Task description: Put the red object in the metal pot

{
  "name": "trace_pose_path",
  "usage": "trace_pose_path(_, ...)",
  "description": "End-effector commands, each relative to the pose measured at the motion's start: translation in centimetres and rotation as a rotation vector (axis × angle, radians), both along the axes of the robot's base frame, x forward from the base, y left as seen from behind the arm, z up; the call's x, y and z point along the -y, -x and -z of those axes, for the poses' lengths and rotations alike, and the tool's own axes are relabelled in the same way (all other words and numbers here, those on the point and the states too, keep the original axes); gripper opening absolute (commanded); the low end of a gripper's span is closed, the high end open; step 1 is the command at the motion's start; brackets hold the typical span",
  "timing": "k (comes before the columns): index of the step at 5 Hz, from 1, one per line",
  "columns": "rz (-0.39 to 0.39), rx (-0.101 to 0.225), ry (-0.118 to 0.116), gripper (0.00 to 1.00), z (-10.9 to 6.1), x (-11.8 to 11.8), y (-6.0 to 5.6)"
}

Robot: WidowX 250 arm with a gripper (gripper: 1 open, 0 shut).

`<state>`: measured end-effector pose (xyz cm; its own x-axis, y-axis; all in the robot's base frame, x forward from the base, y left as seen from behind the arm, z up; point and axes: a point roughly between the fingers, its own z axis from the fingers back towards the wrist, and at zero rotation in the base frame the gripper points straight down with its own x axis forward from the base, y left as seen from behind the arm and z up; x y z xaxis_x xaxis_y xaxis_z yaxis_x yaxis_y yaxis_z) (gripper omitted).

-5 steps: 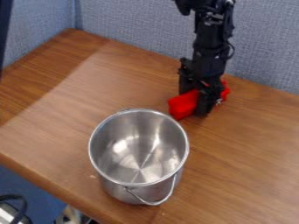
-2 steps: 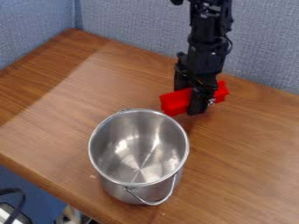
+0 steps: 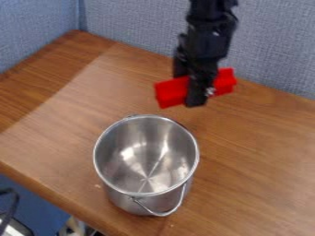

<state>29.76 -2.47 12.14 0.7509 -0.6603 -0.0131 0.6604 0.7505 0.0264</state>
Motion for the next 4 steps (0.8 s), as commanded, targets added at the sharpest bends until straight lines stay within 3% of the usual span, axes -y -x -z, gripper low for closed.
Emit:
trace_pose_path(1, 0.032, 0.038, 0.008, 0.00, -1.3, -0.3, 3.1)
trace_pose_path(2, 0.075, 0.045, 0.025, 0.00, -1.0, 0.3, 6.1)
trace_pose_path(3, 0.130, 0.030, 0.031, 0.00, 0.3, 1.0, 7.5)
trace_pose_path(4, 0.254, 0.022, 0.036, 0.00, 1.5, 1.3, 7.5)
